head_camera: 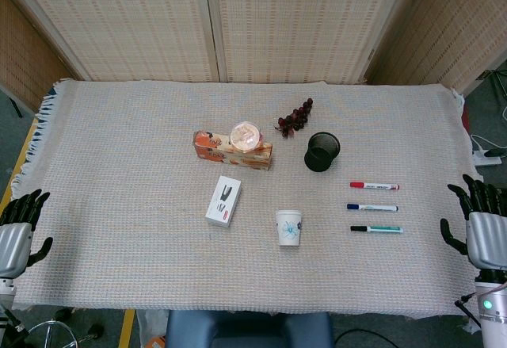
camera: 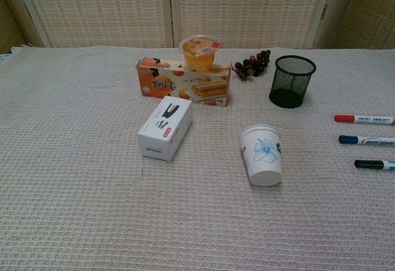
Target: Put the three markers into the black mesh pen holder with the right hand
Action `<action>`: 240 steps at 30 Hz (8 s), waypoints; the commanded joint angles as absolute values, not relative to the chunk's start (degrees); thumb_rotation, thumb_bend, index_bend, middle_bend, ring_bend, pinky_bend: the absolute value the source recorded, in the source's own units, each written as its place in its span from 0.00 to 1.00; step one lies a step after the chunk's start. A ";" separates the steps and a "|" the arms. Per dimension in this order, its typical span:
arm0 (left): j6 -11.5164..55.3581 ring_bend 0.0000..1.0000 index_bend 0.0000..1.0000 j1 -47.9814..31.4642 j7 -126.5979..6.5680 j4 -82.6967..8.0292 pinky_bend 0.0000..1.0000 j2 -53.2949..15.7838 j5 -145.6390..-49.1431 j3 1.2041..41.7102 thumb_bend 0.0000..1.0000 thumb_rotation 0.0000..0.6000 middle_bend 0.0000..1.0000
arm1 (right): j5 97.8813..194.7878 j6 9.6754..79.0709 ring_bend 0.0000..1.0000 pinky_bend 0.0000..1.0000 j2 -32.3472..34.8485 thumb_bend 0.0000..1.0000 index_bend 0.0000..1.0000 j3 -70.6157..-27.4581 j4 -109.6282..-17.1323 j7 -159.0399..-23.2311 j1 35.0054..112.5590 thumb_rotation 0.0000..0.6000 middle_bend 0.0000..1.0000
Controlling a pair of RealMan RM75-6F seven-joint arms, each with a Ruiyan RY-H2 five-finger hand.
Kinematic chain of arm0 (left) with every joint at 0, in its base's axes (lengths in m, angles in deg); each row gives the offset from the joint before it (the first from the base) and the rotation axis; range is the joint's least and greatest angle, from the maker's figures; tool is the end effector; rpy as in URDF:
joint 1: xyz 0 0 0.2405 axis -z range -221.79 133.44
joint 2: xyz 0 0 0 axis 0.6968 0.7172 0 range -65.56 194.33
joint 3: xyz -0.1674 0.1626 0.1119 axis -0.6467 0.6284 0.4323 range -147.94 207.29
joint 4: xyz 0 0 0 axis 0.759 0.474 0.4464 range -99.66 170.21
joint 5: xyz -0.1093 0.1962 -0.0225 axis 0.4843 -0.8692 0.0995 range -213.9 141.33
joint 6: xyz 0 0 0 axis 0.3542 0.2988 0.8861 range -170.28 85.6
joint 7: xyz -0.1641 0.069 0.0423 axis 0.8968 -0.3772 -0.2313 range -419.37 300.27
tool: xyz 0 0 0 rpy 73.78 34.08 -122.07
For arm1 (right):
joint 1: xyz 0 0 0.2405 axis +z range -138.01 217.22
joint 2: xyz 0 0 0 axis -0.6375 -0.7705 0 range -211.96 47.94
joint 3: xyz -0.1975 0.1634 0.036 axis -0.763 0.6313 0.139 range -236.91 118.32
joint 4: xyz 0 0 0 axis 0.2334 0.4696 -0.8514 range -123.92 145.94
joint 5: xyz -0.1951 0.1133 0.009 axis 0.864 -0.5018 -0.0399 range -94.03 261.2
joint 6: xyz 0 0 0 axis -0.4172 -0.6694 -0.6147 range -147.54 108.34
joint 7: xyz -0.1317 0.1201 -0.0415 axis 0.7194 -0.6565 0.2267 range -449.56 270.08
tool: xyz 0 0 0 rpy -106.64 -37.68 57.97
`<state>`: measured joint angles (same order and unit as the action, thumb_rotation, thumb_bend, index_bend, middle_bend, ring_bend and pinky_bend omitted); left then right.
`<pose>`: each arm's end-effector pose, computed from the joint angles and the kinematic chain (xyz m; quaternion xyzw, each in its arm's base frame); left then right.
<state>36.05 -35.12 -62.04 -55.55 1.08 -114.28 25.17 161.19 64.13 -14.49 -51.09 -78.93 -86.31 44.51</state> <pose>-0.3374 0.2516 0.1498 -0.5940 -0.3993 -0.3412 0.6094 -0.3395 -0.2408 0.1532 0.5395 -0.3923 0.3744 0.6441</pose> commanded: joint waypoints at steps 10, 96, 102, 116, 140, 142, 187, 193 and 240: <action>37.02 0.00 0.01 -35.35 -62.60 -56.41 0.05 1.42 -115.33 25.35 0.32 1.00 0.00 | 161.26 63.96 0.00 0.00 -14.50 0.36 0.19 -51.28 -79.27 -85.81 44.59 1.00 0.02; 35.14 0.00 0.01 -35.12 -62.16 -56.88 0.05 2.13 -113.12 24.98 0.32 1.00 0.00 | 135.18 35.52 0.03 0.00 -3.23 0.36 0.56 -58.35 -77.53 -54.15 68.04 1.00 0.00; 35.20 0.00 0.01 -35.14 -62.09 -56.93 0.05 2.15 -113.18 24.99 0.32 1.00 0.00 | 136.94 37.13 0.03 0.00 -4.15 0.36 0.58 -57.89 -78.08 -56.95 67.47 1.00 0.00; 35.42 0.00 0.01 -35.14 -62.28 -57.25 0.05 2.17 -113.64 25.13 0.32 1.00 0.00 | 142.20 39.17 0.04 0.00 -9.96 0.36 0.58 -53.50 -83.94 -66.38 67.76 1.00 0.00; 35.01 0.00 0.01 -35.09 -60.64 -56.50 0.05 2.36 -112.89 24.68 0.32 1.00 0.00 | 132.31 18.59 0.04 0.00 -4.84 0.36 0.59 -36.00 -63.01 -90.17 87.00 1.00 0.00; 34.99 0.00 0.01 -35.09 -60.60 -56.46 0.05 2.35 -112.85 24.66 0.32 1.00 0.00 | 132.05 18.12 0.04 0.00 -4.58 0.36 0.59 -35.96 -62.25 -90.43 87.32 1.00 0.00; 36.34 0.00 0.01 -35.34 -60.26 -55.92 0.05 2.11 -113.57 24.43 0.32 1.00 0.00 | 137.64 40.84 0.02 0.00 -14.16 0.22 0.12 -61.32 -78.21 -69.48 66.14 1.00 0.00; 35.73 0.00 0.01 -35.17 -60.64 -56.01 0.05 2.15 -113.24 24.48 0.32 1.00 0.00 | 137.71 36.36 0.04 0.00 -9.62 0.22 0.29 -59.20 -71.54 -70.36 68.08 1.00 0.00; 35.62 0.00 0.01 -35.37 -59.62 -55.77 0.05 2.46 -112.81 24.21 0.32 1.00 0.00 | 135.15 27.63 0.07 0.00 1.17 0.28 0.67 -55.17 -61.35 -65.16 75.38 1.00 0.02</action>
